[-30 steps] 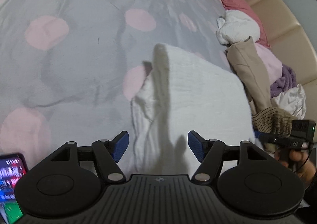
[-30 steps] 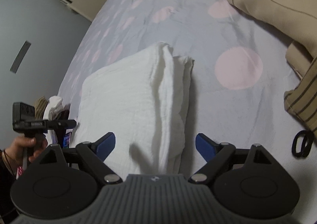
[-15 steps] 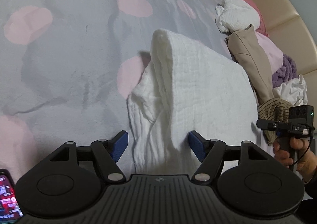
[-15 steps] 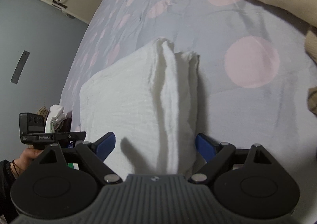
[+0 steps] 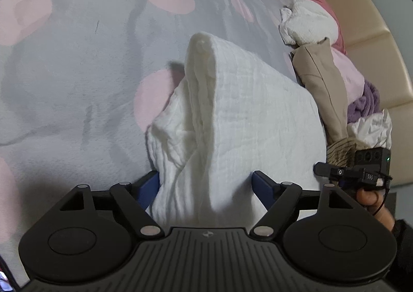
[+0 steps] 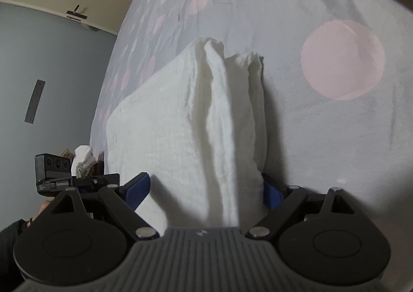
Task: Fold clothes
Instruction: 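Grasp the folded bundle's edge with both grippers, then lift the folded bundle with both grippers and carry it toward the bed edge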
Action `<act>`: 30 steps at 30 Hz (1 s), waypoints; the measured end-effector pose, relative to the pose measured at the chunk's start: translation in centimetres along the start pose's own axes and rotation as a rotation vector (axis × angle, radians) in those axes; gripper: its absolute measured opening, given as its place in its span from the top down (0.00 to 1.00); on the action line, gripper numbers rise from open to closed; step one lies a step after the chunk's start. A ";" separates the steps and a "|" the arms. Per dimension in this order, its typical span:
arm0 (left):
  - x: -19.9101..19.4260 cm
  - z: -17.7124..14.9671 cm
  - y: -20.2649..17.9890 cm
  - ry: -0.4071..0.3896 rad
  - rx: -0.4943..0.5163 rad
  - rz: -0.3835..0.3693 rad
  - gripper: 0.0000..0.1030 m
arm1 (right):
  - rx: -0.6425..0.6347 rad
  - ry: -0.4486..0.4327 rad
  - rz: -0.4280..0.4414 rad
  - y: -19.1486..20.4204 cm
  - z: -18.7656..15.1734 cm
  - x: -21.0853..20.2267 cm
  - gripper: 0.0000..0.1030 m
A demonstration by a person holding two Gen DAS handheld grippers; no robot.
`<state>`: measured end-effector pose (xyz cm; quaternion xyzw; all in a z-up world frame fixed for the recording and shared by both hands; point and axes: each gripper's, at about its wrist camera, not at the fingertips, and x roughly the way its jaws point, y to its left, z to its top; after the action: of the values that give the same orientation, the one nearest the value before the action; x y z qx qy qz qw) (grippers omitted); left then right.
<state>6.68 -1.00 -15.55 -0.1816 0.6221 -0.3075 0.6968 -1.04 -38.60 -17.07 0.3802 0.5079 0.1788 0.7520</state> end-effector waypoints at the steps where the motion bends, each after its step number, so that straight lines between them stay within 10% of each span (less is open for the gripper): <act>1: 0.1 0.1 0.2 0.002 -0.016 -0.010 0.26 | 0.007 0.001 0.007 -0.1 0.1 0.1 0.12; 13: 1.2 0.6 -0.7 0.015 -0.014 -0.048 0.09 | -0.004 0.035 0.037 0.3 0.6 1.0 0.21; 15: 1.3 0.6 -1.5 0.023 0.017 -0.054 0.18 | -0.017 0.045 0.032 0.5 0.7 0.9 0.43; 16: 1.3 0.5 -1.9 0.028 0.033 -0.059 0.38 | -0.023 0.047 0.036 0.5 0.7 0.9 0.53; 17: 1.4 0.5 -2.2 0.038 0.037 -0.060 0.58 | -0.032 0.048 0.040 0.6 0.7 0.7 0.57; 20: 1.3 0.5 -2.4 0.051 0.014 -0.070 0.72 | -0.056 0.055 0.059 1.1 0.7 0.3 0.64; 30: -1.5 0.6 -3.4 0.000 0.049 -0.125 0.80 | -0.129 0.014 0.130 3.3 1.2 -2.3 0.71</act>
<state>6.53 -2.66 -12.17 -0.2031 0.6020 -0.3654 0.6803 -0.55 -38.39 -12.92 0.3619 0.4747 0.2622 0.7582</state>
